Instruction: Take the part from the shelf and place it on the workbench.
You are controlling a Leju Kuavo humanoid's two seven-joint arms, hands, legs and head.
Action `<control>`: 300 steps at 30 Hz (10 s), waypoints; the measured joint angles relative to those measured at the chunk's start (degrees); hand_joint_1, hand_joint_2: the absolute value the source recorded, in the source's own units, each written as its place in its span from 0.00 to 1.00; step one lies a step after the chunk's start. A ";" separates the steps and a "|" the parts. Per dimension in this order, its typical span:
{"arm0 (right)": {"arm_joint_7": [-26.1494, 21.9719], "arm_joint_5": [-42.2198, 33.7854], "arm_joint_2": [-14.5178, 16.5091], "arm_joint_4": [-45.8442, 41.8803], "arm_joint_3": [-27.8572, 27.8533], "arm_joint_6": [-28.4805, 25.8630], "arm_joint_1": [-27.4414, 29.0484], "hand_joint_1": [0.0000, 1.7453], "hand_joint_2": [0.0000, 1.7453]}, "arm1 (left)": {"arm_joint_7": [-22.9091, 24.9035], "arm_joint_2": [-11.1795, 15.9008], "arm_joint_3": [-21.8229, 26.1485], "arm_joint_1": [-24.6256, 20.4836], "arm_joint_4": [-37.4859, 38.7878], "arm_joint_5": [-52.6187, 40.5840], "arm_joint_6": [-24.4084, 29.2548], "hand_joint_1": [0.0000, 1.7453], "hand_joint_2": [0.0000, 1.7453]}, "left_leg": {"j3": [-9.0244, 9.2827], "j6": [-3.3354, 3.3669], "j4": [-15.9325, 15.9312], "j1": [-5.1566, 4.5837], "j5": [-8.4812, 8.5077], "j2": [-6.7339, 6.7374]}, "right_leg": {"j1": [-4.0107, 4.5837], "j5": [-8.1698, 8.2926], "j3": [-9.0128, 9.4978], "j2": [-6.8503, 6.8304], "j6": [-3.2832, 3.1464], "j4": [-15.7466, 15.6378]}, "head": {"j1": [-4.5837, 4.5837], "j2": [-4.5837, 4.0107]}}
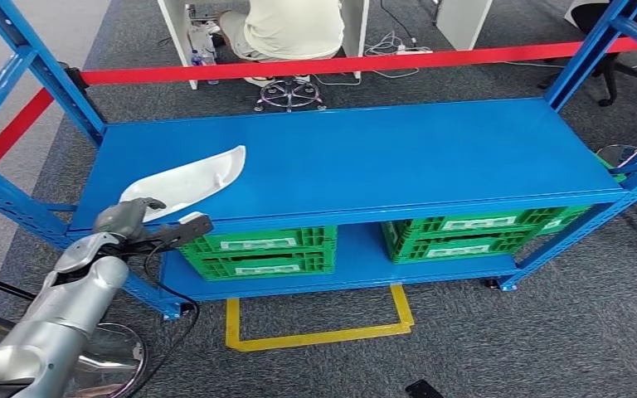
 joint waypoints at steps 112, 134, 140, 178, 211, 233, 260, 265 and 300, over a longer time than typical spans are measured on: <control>-6.28 -3.03 0.92 0.59 -9.66 4.92 2.27 0.00 1.00 | -13.21 -1.08 -13.14 44.58 -59.18 7.41 25.07 1.00 1.00 | -2.84 -2.30 12.72 1.44 -4.54 -0.39 | 0.65 2.88 -3.24 1.17 -1.70 0.10 | -0.41 0.00; -7.33 -5.68 0.98 0.81 -12.97 3.76 3.65 0.00 1.00 | -15.27 -0.96 -12.95 44.36 -58.53 11.20 26.12 1.00 1.00 | -3.50 -0.88 0.79 0.28 2.79 -0.07 | 0.00 -0.64 0.96 2.38 0.52 0.11 | -0.06 0.00; -7.57 -6.45 1.03 0.92 -14.78 2.32 4.02 0.00 1.00 | -18.25 -1.18 -12.74 43.26 -56.61 14.39 25.84 1.00 1.00 | -6.96 -1.91 16.82 0.74 -8.83 -0.12 | 0.69 2.14 -2.87 1.79 -1.72 0.79 | -0.43 0.00; -9.92 -6.42 1.36 0.83 -20.64 0.93 4.54 0.00 1.00 | -21.34 -2.87 -10.89 38.08 -50.56 17.66 24.96 1.00 1.00 | 7.00 -0.25 -1.41 0.11 -4.46 -0.13 | 0.94 6.67 -7.43 1.93 -0.75 1.39 | -0.75 0.00; -9.52 -3.98 1.51 0.76 -22.60 1.18 4.79 0.00 1.00 | -21.94 -2.81 -10.40 37.75 -49.66 20.26 22.78 1.00 1.00 | 1.58 0.26 -0.04 1.01 -0.68 -2.16 | 0.32 2.23 -4.64 7.44 0.37 2.17 | -0.67 0.00; -9.46 -3.77 1.51 0.76 -23.21 1.10 4.66 0.00 1.00 | -21.95 -2.59 -10.11 37.94 -48.96 20.34 22.44 1.00 1.00 | -5.13 -1.94 15.32 1.02 -7.43 0.21 | 0.31 3.02 -3.45 4.56 -1.83 1.09 | -0.52 0.00; -8.52 -0.95 3.47 0.83 -24.64 -1.75 3.81 0.00 1.00 | -28.96 -3.28 -8.91 34.57 -45.59 29.00 13.79 1.00 1.00 | -2.67 -2.27 8.71 1.19 -5.93 1.39 | 0.13 2.58 -2.98 2.35 -1.52 0.95 | 0.08 0.00; -8.67 -0.50 3.55 0.83 -24.74 -1.71 3.76 0.00 1.00 | -30.10 -3.25 -8.02 34.01 -45.29 29.33 14.00 1.00 1.00 | -4.31 -2.09 12.38 1.31 -4.53 -0.27 | 0.17 2.81 -3.35 5.90 -1.68 1.35 | 0.06 0.00; -9.94 1.68 2.86 0.82 -25.83 -0.33 3.81 0.00 1.00 | -28.92 -2.45 -3.47 30.92 -44.83 33.68 8.47 1.00 1.00 | -0.57 -0.35 1.72 1.14 -0.06 -4.86 | 0.71 3.92 -5.61 8.58 -1.34 2.07 | 0.12 0.00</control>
